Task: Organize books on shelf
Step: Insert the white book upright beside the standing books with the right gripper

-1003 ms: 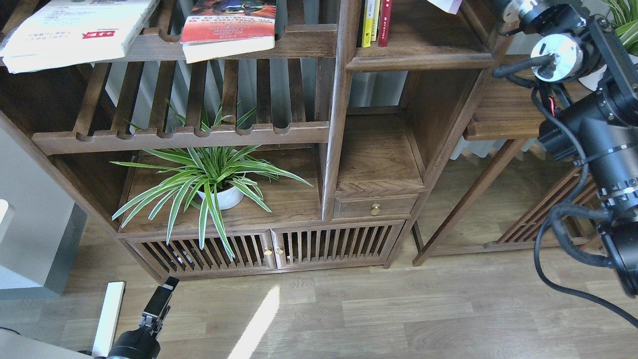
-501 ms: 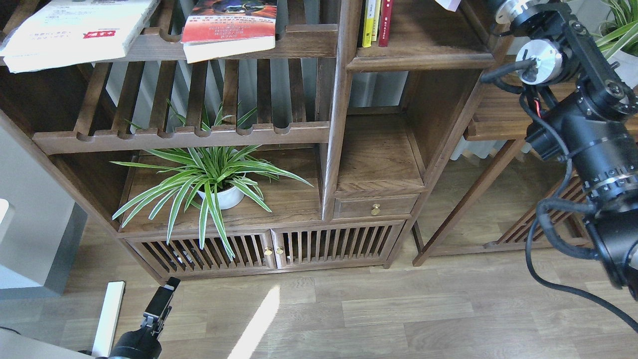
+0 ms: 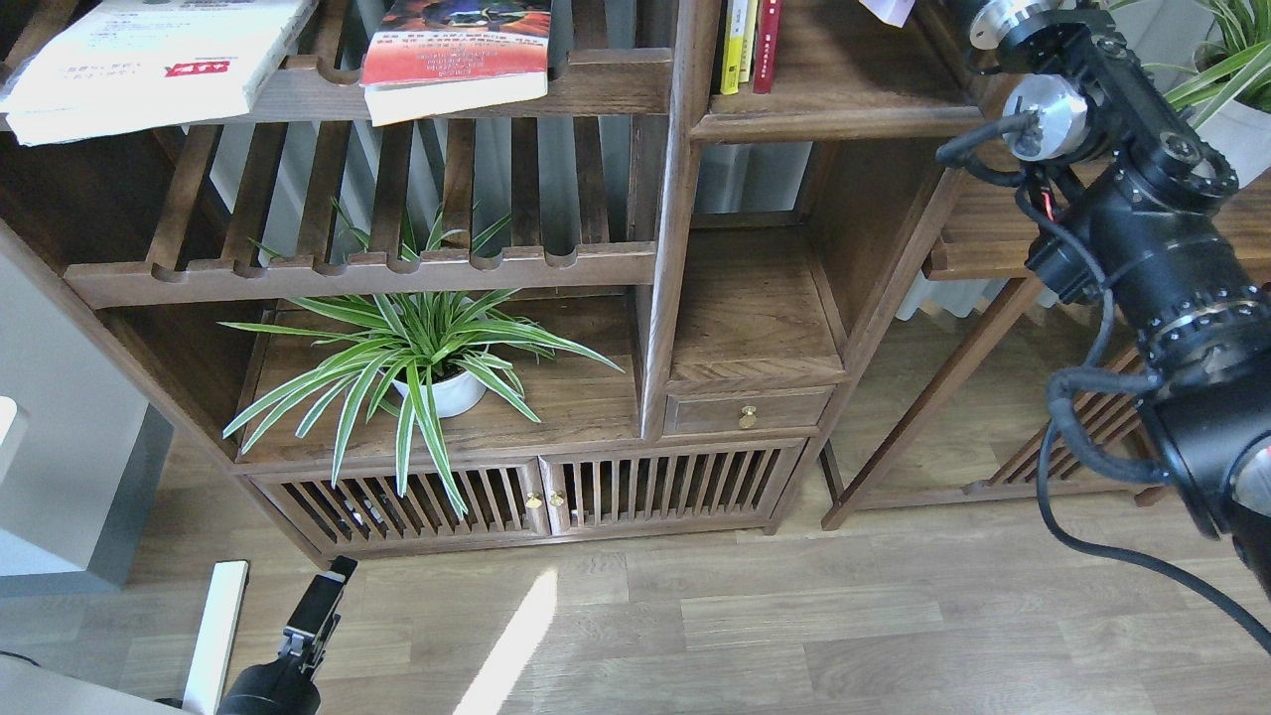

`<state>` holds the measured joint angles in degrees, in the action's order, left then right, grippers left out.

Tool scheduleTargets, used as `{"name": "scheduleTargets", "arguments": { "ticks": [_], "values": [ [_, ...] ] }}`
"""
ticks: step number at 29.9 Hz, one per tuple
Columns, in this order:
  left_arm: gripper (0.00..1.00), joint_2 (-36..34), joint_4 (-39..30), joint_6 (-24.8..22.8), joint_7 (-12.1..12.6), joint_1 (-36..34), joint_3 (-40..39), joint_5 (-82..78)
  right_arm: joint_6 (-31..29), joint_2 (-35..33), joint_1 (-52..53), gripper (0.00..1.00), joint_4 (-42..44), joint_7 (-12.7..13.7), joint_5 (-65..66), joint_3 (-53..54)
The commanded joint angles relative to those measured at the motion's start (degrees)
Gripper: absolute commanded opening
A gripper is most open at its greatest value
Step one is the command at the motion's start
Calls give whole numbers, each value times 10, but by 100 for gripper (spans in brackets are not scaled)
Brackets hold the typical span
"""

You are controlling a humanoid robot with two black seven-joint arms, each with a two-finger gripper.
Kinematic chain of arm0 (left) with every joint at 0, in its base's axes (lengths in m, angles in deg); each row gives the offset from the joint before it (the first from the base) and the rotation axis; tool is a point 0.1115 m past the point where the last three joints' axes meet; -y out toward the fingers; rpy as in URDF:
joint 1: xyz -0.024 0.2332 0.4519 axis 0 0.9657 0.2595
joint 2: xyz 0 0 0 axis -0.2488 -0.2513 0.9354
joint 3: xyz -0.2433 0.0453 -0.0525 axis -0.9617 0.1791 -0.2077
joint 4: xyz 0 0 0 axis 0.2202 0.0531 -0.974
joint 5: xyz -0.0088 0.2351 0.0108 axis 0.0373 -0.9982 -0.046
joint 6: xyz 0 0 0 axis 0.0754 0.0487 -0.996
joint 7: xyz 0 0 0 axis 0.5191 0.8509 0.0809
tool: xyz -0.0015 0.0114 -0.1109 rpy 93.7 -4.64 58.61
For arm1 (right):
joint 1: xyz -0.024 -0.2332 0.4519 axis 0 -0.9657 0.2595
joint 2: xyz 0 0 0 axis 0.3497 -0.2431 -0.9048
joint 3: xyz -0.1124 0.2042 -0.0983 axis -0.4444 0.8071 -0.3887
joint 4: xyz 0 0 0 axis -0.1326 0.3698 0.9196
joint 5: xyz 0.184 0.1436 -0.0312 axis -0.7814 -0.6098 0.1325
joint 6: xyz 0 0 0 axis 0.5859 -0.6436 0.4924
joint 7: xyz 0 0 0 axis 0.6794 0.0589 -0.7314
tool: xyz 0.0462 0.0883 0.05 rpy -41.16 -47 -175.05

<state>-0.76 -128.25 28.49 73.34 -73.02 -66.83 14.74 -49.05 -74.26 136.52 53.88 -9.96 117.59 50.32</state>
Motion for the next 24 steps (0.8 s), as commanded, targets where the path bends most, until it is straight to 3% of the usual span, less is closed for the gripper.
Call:
{"name": "scheduleTargets", "arguments": {
  "ticks": [1, 24],
  "values": [
    [99, 0, 0, 0, 0, 0, -1, 0, 2, 6, 0, 0, 13, -3, -5, 1],
    [99, 0, 2, 0, -1, 5, -4, 1, 53, 66, 6, 2, 46, -3, -11, -1]
  ]
}}
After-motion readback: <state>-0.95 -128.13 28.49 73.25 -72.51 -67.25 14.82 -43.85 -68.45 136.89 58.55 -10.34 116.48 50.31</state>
